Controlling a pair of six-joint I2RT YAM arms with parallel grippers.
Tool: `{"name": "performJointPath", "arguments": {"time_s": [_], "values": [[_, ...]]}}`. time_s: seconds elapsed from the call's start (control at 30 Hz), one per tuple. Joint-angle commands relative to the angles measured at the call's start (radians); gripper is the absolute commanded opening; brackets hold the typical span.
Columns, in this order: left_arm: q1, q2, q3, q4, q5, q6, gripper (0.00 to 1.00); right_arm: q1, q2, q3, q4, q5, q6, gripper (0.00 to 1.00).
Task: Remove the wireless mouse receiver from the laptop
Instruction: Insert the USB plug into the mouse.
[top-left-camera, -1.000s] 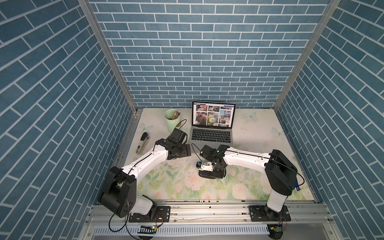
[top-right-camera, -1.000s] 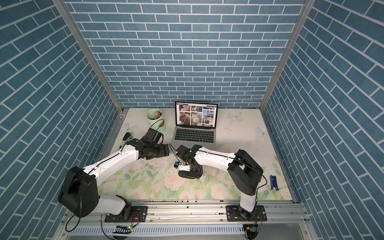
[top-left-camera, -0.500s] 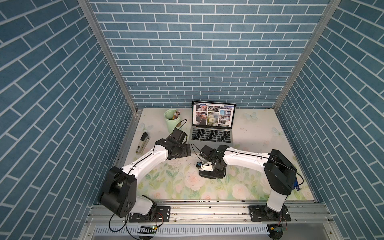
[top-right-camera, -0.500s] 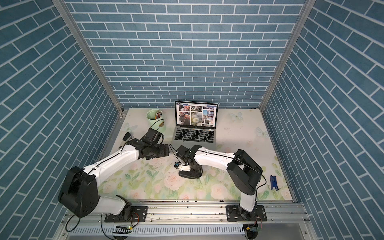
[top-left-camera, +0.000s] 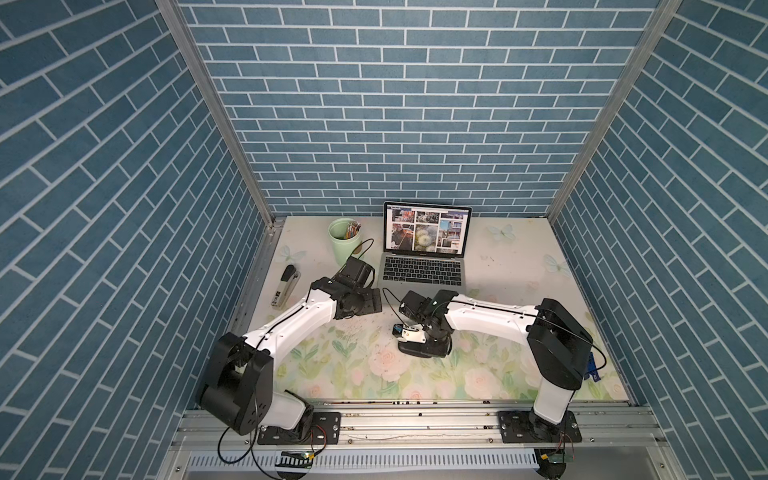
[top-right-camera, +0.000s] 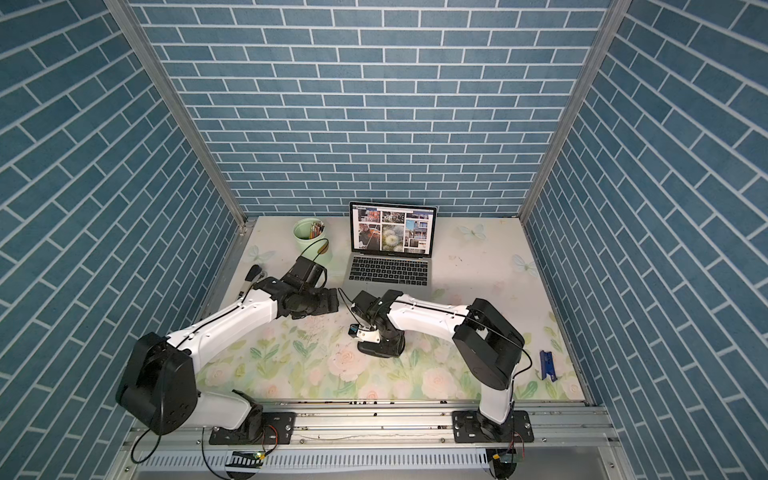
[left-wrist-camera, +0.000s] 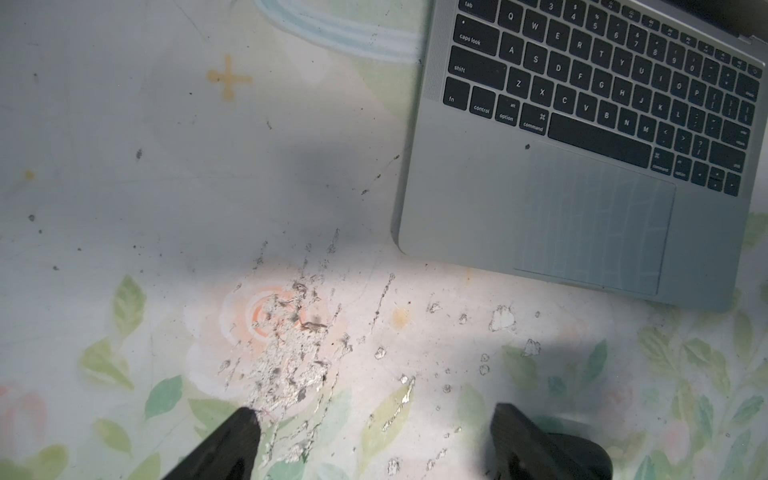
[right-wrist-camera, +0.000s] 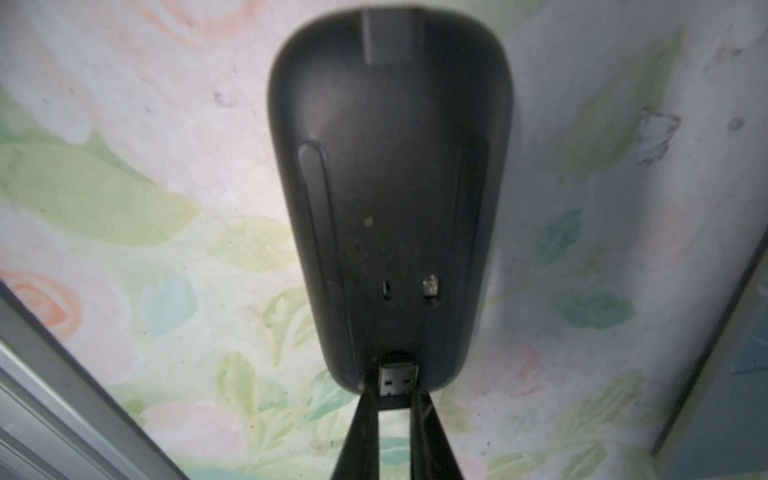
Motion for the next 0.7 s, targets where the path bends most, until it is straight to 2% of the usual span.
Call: {"name": "performJointPath", "arguments": {"time_s": [0.0,0.67], "values": [[-0.003,0.009,0.002,0.002,-0.004,0.008,0.92,0.006,0.015,-0.004,-0.019,-0.005,-0.019,0.09],[-0.003,0.017,0.008,0.007,-0.001,0.011,0.92,0.006,0.020,0.013,-0.028,-0.002,-0.020,0.23]]}}
